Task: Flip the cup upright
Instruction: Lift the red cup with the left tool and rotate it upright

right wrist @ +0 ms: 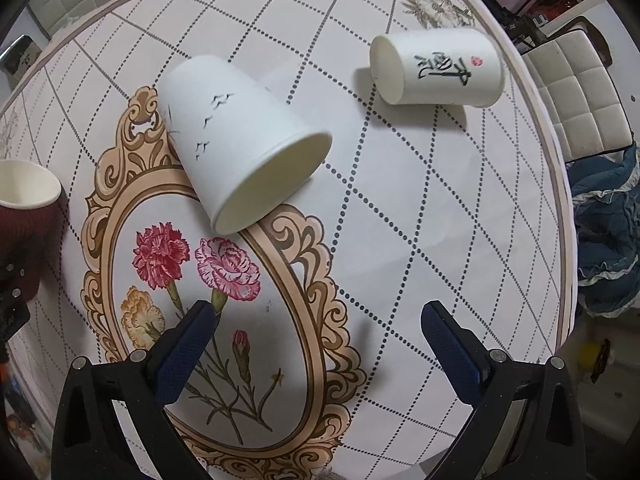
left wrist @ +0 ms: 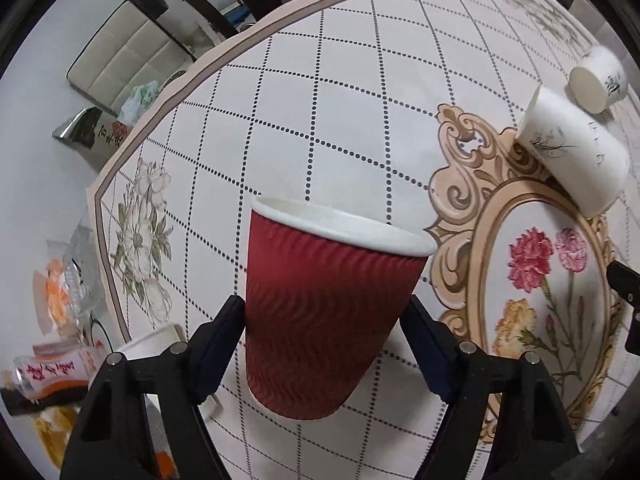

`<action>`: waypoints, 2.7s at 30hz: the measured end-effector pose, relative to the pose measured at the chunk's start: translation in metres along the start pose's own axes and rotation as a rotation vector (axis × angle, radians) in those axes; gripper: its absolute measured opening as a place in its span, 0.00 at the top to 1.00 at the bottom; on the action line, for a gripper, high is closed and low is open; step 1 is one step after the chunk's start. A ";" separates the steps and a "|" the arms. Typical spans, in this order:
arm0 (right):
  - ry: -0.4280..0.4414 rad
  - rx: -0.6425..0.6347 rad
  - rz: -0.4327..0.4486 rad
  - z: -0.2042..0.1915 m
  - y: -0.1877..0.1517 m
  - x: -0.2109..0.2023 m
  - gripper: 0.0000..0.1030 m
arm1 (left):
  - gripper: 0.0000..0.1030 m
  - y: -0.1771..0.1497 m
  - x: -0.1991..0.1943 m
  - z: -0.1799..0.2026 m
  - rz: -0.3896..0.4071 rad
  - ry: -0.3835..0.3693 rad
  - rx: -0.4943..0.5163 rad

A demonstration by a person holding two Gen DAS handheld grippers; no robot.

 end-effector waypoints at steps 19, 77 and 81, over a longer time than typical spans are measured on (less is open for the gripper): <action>0.015 -0.110 0.060 0.013 -0.061 -0.047 0.00 | 0.25 -0.109 -0.064 0.048 -0.177 -0.204 -0.350; 0.080 -0.357 0.042 -0.050 -0.110 -0.061 0.00 | 0.01 -0.259 -0.061 -0.018 -0.181 0.159 -0.721; 0.102 -0.424 0.035 -0.086 -0.119 -0.065 0.00 | 0.01 -0.275 -0.048 -0.020 -0.210 0.145 -0.734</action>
Point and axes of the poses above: each gripper's, at about its wrist camera, not at the fingertips, and x roughly the way its jaws point, z to its right, y to its top, the point moved 9 cm from there along x, roughly the way its jaws point, and after that the axes turned 8 degrees about y, right-handed, at the moved point
